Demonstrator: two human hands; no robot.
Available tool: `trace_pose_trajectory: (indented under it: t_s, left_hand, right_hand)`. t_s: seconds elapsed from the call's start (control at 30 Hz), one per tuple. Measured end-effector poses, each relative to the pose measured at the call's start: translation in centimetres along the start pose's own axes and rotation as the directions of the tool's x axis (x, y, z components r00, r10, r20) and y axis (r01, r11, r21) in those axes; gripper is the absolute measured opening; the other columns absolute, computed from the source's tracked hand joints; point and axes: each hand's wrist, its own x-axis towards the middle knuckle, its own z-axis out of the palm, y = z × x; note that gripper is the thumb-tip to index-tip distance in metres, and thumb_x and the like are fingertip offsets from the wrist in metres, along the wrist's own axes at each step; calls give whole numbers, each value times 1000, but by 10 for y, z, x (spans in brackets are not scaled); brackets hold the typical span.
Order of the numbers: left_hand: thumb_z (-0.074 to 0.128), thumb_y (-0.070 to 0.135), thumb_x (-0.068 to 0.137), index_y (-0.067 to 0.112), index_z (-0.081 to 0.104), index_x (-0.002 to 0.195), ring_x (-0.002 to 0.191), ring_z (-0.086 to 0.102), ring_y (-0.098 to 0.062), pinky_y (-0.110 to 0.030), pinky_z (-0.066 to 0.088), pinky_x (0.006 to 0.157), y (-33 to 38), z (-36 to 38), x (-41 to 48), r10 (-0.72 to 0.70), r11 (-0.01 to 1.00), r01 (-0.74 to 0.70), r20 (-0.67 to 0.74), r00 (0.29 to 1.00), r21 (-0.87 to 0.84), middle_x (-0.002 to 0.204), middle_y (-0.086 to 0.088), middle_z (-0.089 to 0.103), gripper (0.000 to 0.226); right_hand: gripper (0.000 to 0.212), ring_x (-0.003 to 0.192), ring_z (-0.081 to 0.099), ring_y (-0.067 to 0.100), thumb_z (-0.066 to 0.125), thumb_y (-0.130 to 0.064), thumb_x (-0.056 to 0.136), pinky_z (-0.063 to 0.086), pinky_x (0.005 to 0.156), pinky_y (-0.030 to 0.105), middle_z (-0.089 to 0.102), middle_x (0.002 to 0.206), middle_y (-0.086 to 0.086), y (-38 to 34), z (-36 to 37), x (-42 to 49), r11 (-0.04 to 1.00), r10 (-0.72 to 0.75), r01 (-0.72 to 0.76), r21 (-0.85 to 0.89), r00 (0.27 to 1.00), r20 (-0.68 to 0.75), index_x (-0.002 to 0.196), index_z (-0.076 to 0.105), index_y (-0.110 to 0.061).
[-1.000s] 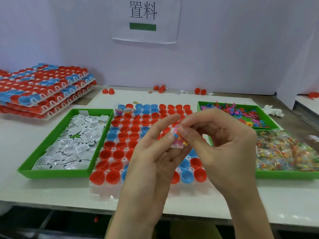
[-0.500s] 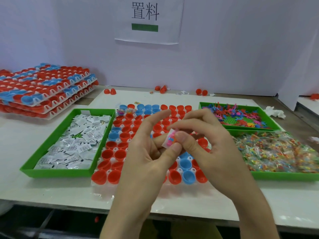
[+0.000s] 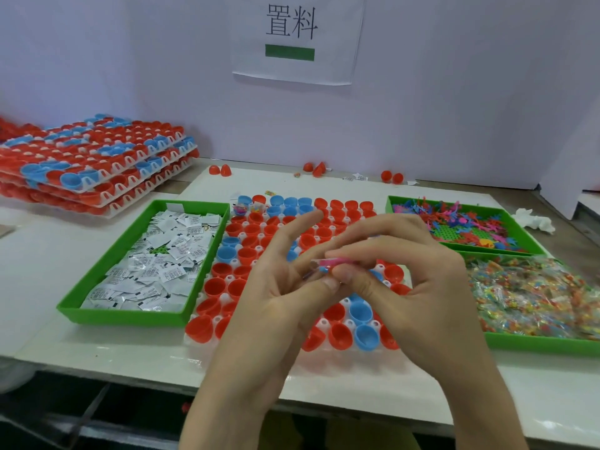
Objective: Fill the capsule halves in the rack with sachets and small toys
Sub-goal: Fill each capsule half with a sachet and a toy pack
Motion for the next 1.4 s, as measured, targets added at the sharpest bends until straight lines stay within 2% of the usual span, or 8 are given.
trace_pose_trajectory:
  t_s: [0.17, 0.27, 0.33, 0.43, 0.6, 0.8, 1.07, 1.4]
  left_hand:
    - [74, 32, 83, 43, 61, 121, 104, 71, -13, -21, 56, 88, -3, -16, 1, -46, 999, 50, -150, 988, 20, 115, 12, 71, 41]
    - [67, 34, 83, 41, 60, 116, 97, 70, 0, -22, 60, 76, -1, -49, 0, -32, 955, 126, -328, 944, 270, 110, 22, 70, 34]
    - [66, 27, 91, 43, 63, 106, 91, 66, 7, -21, 53, 75, 1, -85, 4, 73, 856, 185, -468, 881, 482, 103, 23, 71, 23]
    - [63, 19, 94, 34, 66, 107, 89, 67, -6, -26, 49, 71, -1, -141, 22, 160, 700, 297, -548, 821, 650, 101, 12, 72, 20]
    - [66, 21, 93, 17, 64, 120, 95, 64, -21, -43, 54, 90, -26, -182, 52, -132, 442, 514, -513, 848, 735, 115, -7, 65, 27]
    - [75, 20, 86, 23, 66, 113, 97, 61, -19, -42, 54, 87, -34, -190, 51, -152, 408, 493, -476, 866, 768, 120, -4, 56, 29]
    - [75, 19, 86, 19, 58, 129, 92, 58, -16, -44, 55, 84, -36, -190, 50, -135, 447, 491, -486, 864, 748, 119, -5, 55, 47]
    - [75, 19, 86, 19, 63, 122, 91, 58, -14, -34, 49, 82, -42, -197, 52, -94, 455, 462, -475, 875, 761, 119, -3, 55, 37]
  right_hand:
    - [13, 91, 68, 0, 70, -40, 78, 48, 80, 9, 72, 88, -23, 0, 1, 20, 994, 85, -86, 72, 996, 7, 90, 73, -41]
    - [8, 82, 67, -6, 79, -30, 79, 46, 73, 3, 73, 81, -23, 19, 10, 58, 987, 160, -160, 24, 987, -13, 87, 77, -33]
    - [6, 76, 68, -5, 81, -20, 81, 47, 72, 3, 75, 81, -18, 40, 25, 90, 984, 177, -175, -46, 984, 37, 87, 81, -23]
    - [7, 74, 70, -1, 81, -13, 81, 53, 75, 9, 77, 81, -5, 73, 55, 132, 970, 208, -178, -169, 961, 181, 88, 82, -14]
    - [7, 68, 69, 0, 80, -9, 79, 59, 81, 29, 77, 78, 0, 128, 99, 171, 925, 293, -196, -327, 914, 281, 85, 81, -12]
    - [6, 76, 69, 4, 81, -15, 79, 60, 81, 38, 77, 83, -5, 153, 123, 176, 895, 347, -209, -395, 882, 319, 84, 81, -17]
    - [7, 75, 63, 5, 78, -19, 83, 57, 85, 37, 66, 78, -12, 155, 135, 163, 874, 358, -194, -445, 877, 319, 90, 80, -16]
    - [5, 86, 66, 16, 77, -12, 84, 54, 93, 46, 75, 92, 4, 152, 141, 160, 859, 409, -242, -451, 855, 319, 88, 80, -10]
